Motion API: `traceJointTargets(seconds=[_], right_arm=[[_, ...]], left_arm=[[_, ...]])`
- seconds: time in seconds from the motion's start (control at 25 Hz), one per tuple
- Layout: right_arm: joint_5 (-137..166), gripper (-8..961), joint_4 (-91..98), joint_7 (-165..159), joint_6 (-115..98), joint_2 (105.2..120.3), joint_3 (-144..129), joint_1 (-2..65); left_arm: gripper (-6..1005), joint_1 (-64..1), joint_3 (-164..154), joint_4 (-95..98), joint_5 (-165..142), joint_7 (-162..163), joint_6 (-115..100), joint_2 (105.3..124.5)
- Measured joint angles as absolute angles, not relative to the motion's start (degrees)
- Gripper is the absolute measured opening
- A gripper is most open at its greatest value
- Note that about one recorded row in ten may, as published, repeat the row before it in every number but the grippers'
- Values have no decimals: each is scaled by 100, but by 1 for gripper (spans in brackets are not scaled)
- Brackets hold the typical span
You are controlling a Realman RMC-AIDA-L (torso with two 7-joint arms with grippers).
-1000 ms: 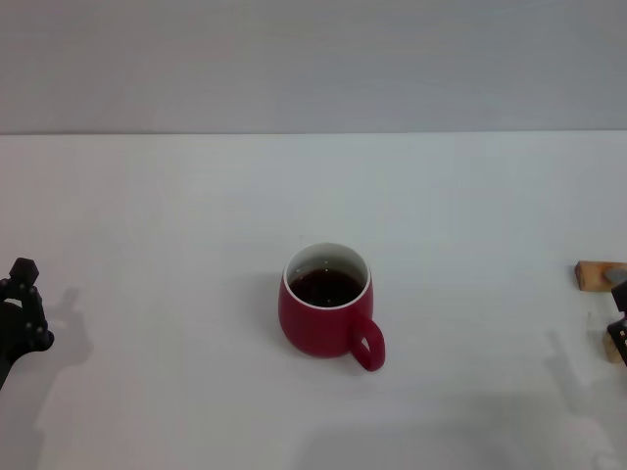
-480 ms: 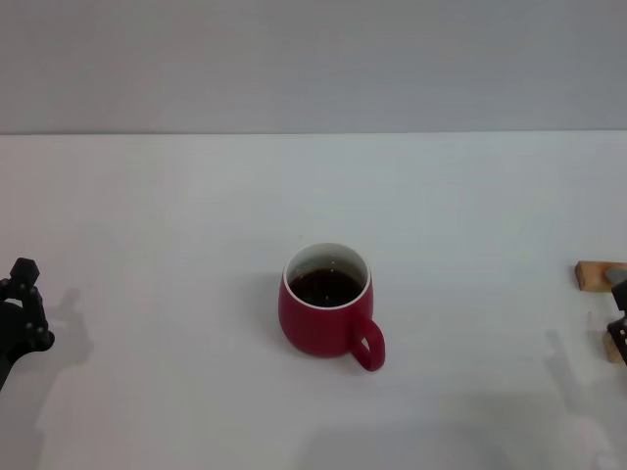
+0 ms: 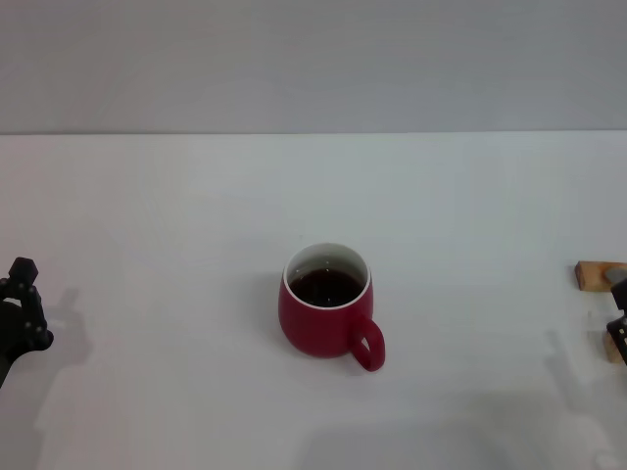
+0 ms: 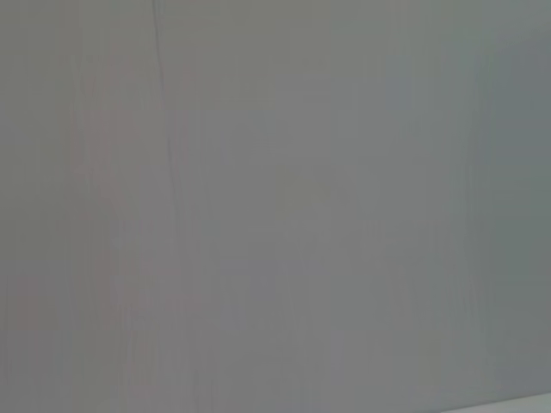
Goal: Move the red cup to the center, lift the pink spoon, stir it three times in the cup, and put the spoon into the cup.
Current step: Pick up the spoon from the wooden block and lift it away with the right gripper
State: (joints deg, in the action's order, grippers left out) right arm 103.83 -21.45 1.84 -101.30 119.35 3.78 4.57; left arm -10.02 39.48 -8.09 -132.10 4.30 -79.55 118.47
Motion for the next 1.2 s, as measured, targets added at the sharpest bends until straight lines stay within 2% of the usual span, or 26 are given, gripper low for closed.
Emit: traceJointTargets(seconds=[1.2], right_arm=[[10397,756,-2145,184,-10138,11926,378,431]], left_arm=[[-2,-953,3920,-818,-13218,431,-7965,11847]])
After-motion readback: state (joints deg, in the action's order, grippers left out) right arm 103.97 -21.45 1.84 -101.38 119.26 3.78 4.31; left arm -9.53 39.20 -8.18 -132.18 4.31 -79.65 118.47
